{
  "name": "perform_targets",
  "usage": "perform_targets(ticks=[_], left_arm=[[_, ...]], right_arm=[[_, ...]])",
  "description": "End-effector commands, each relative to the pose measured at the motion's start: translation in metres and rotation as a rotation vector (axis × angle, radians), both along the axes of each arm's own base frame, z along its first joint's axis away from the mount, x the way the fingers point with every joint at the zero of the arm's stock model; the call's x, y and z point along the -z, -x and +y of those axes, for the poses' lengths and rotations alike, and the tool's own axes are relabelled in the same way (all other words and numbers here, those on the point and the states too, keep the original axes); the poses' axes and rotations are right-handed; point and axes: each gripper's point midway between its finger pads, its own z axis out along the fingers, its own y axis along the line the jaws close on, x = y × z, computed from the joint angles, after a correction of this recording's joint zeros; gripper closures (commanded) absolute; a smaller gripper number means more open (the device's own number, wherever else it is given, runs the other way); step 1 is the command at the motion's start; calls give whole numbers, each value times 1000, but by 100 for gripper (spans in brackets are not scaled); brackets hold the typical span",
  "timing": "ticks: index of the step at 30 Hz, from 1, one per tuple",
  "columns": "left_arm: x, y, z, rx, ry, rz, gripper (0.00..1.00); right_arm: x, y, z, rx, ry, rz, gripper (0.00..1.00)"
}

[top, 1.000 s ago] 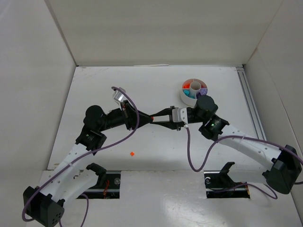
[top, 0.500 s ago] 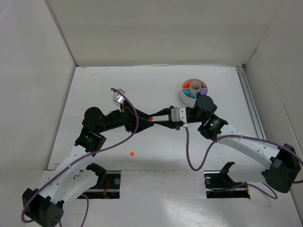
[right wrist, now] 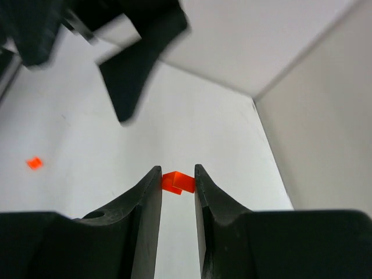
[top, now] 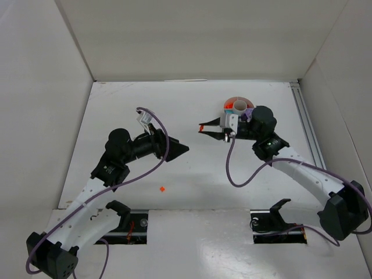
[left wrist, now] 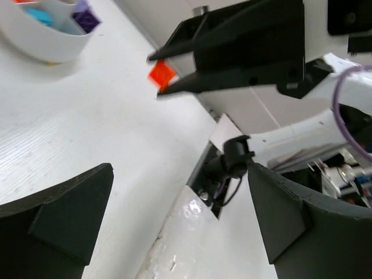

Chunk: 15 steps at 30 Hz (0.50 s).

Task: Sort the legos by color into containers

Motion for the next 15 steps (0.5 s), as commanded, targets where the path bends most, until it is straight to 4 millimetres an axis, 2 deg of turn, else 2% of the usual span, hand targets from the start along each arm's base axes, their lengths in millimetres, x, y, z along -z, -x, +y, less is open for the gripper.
perform_targets(ticks=[1,2,3,4,6,7,9,10,11,13,15], left_arm=[[1,-22,15,-163,-77,6,0],[10,-30,23,-236,-114,48,0],[15,-35,26,-270,-136,72,0],[22,-39,31,-303,-158,94,0],[43,-47,41,-378,-221,154,0],[43,-49,44,-403,-226,170,0],[60,-54,51,-455,-273,227,0],[65,-54,55,-475,-289,238,0],[73,-56,56,-493,-304,273,0],[95,-56,63,-525,-365,338,0],[108,-55,65,-535,-394,382,0]], right_arm=[[-3,-41,-38,159,27,56,96],[2,-57,-47,220,41,82,96],[15,-67,-57,265,69,131,96],[16,-85,-75,338,77,132,96],[23,-110,-93,444,105,150,96],[34,-122,-107,502,138,191,96],[41,-148,-117,581,198,196,96],[52,-155,-125,611,237,233,96],[54,-172,-128,632,256,229,96],[58,-187,-128,655,274,230,96],[63,-211,-134,687,305,223,96]])
